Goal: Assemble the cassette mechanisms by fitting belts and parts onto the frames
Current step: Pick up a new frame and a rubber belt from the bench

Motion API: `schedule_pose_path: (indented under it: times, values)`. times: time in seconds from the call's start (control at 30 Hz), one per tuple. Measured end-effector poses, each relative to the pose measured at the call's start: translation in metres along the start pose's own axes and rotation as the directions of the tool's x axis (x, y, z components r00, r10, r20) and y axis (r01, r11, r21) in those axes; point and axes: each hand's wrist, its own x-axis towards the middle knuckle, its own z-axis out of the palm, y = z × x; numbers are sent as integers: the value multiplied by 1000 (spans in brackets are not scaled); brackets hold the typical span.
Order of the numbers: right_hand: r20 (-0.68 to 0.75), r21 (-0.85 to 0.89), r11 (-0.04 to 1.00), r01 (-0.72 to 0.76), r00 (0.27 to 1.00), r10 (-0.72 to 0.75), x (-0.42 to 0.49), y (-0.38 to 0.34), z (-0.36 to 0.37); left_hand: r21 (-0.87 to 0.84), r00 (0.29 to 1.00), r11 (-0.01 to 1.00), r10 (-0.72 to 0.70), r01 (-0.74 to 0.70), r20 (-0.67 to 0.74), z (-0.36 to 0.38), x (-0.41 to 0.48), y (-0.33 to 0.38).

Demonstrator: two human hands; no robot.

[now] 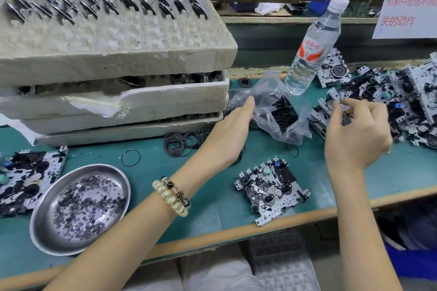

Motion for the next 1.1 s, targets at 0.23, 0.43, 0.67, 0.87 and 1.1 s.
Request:
schedule_pose_path:
  times: [0.23,0.43,0.67,0.87,1.1]
  values:
    - [1,-14,1000,5,1000,-5,2,3,7,-35,999,999,35,-35,-12,-10,-17,-10]
    - [-20,-78,997,-2,1000,1,5,3,10,-39,997,997,69,-69,-22,-12,-33,-15]
    - [-54,-117,993,9,998,-15,5,3,13,-52,974,979,190,-198,-119,-15,-66,-17]
    - [-25,-144,989,31,999,-35,6,3,16,-134,935,943,269,-304,-230,-24,-99,-34]
    - [15,-55,974,220,975,-220,4,-2,7,-85,875,929,305,-360,-376,-31,-124,-62]
